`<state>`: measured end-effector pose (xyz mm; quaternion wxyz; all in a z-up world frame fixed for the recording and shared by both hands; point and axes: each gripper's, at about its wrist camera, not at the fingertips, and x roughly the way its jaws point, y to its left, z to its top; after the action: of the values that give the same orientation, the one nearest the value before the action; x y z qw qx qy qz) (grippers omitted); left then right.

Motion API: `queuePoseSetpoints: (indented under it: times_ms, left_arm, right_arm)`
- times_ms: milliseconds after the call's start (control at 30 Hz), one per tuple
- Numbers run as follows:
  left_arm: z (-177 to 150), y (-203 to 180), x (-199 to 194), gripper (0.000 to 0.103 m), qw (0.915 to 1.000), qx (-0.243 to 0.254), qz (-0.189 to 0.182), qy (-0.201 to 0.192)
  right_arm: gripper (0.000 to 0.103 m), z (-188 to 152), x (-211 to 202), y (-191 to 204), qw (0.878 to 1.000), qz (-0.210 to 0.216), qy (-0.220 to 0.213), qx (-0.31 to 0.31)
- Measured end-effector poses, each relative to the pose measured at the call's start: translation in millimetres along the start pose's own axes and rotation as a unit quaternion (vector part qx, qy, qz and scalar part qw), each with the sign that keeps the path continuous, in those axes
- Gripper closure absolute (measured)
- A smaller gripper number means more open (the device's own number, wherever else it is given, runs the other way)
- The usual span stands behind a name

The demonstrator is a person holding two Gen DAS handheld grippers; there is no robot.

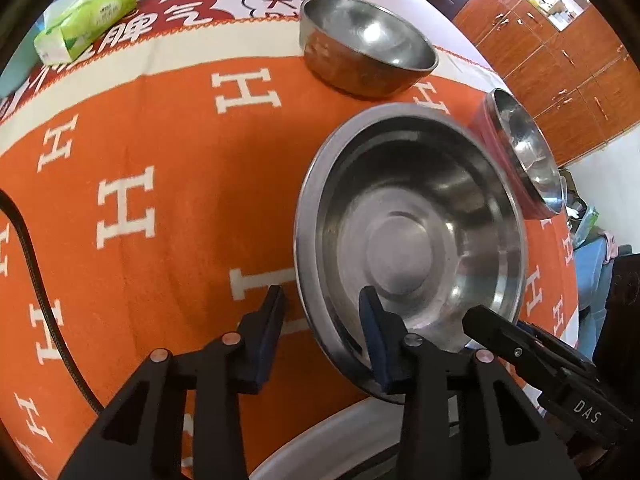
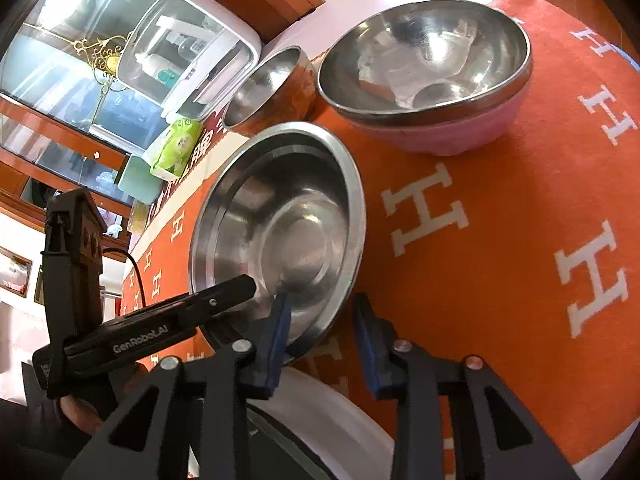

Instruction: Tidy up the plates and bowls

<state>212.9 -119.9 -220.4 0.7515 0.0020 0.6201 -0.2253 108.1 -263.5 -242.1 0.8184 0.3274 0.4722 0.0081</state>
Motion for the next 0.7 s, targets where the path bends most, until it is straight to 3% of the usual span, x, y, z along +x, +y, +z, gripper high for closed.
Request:
queuePoseSetpoints:
  times_ms: [200,467,700]
  left_arm:
    - [-4,-3,1,0.085,0.9999,0.008,-0.011,0.001]
    - [-11,-13,-1,0.085,0.9998,0.015,0.007,-0.006]
    - [-19,-16,-25,0.085,0.9992,0.017,0.005,-0.037]
  right_arm:
    - [0.080,-1,1,3,1.000,0.000,0.002,-0.011]
    - [0.081,-3,1,14,0.999,-0.029,0.011,-0.035]
    - [0.081,-7,-15,30,0.997,-0.036,-0.013,-0.064]
